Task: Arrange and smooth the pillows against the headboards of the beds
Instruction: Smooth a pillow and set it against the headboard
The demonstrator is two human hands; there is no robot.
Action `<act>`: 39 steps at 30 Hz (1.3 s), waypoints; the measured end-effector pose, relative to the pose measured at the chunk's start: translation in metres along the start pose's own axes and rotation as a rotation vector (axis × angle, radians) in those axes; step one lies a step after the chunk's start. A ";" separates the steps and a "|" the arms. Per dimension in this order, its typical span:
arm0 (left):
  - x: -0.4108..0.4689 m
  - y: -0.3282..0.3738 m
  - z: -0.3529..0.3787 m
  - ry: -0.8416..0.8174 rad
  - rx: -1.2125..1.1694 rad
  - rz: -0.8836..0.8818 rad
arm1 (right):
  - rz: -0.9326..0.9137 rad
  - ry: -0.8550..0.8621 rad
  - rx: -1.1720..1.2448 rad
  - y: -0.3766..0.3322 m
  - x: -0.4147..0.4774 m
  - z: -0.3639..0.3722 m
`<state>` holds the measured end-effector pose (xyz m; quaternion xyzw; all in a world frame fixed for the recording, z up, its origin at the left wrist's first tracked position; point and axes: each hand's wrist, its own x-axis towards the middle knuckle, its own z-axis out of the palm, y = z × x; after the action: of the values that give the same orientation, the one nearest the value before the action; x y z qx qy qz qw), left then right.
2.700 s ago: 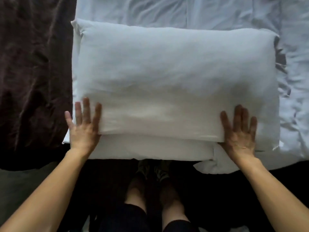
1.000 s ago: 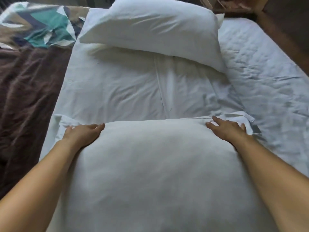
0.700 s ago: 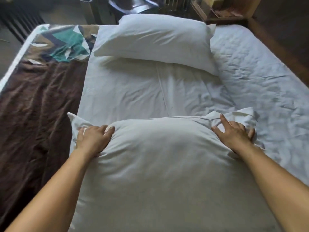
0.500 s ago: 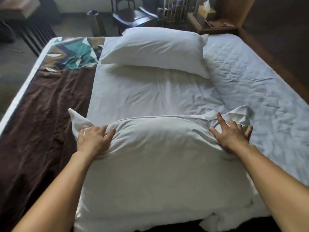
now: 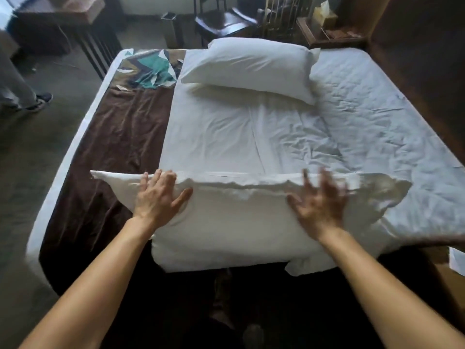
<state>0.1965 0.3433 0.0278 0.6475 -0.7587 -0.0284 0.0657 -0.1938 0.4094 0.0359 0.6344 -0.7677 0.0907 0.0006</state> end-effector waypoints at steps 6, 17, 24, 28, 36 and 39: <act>-0.005 -0.010 0.002 -0.176 0.039 -0.091 | -0.199 -0.296 0.016 -0.102 -0.011 0.034; -0.004 -0.032 -0.013 -0.236 0.161 -0.107 | 0.411 -0.276 -0.195 0.152 0.027 -0.013; 0.020 -0.040 -0.007 -0.186 0.012 0.066 | -0.054 -0.357 -0.099 0.093 0.074 -0.008; 0.038 -0.038 0.007 -0.259 0.030 0.051 | 0.016 -0.407 -0.093 0.089 0.078 0.011; 0.085 -0.026 0.015 0.023 0.027 0.137 | -0.024 0.079 -0.056 0.060 0.083 -0.005; 0.118 -0.020 0.002 0.074 0.018 0.186 | -0.028 0.165 -0.090 0.062 0.091 -0.024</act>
<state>0.1980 0.2241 0.0310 0.5755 -0.8128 0.0086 0.0902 -0.2743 0.3350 0.0611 0.6349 -0.7593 0.1078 0.0936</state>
